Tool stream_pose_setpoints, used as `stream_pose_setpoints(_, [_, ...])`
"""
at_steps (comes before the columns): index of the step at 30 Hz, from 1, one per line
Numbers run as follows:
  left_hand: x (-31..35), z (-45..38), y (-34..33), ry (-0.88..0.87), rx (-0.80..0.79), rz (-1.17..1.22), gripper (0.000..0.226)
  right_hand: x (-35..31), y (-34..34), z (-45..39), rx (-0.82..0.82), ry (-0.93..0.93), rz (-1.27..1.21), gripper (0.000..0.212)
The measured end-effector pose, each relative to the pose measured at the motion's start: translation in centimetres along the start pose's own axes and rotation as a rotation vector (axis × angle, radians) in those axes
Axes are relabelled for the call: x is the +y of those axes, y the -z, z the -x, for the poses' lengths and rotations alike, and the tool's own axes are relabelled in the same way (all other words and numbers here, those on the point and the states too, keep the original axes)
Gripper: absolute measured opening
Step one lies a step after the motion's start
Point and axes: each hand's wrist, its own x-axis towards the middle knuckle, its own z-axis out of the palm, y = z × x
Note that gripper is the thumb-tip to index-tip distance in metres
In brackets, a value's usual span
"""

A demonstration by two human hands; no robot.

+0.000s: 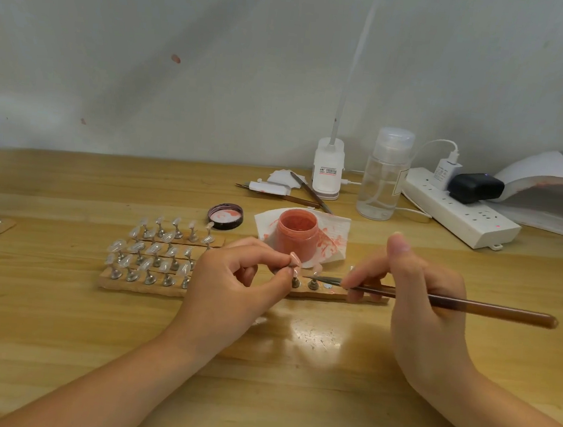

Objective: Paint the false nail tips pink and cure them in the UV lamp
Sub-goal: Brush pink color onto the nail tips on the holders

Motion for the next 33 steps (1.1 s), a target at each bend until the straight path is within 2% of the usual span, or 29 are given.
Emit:
stream_pose_setpoints(8, [-0.11,0.00,0.03,0.003,0.010,-0.005,0.020,0.07,-0.89,-0.06,-0.046,0.002,0.073,0.043])
stream_pose_setpoints(11, [0.08,0.01,-0.01,0.007,0.012,0.017,0.016,-0.04,-0.52,0.14,-0.030,0.000,0.040,0.045])
stream_pose_setpoints(15, [-0.05,0.01,0.04,0.019,0.008,0.010,0.023,-0.10,-0.25,0.02,0.001,0.020,0.029,0.046])
stream_pose_setpoints(20, [-0.14,-0.01,0.01,0.019,0.004,0.001,0.015,-0.03,-0.75,-0.29,-0.042,0.024,0.119,0.043])
stream_pose_setpoints(26, [0.04,0.01,-0.01,0.013,0.015,0.022,0.020,-0.21,-0.15,-0.02,0.006,-0.023,-0.003,0.047])
stream_pose_setpoints(33, [0.01,0.05,0.07,0.009,0.000,-0.010,0.014,0.04,-0.79,-0.38,-0.041,0.024,0.071,0.040])
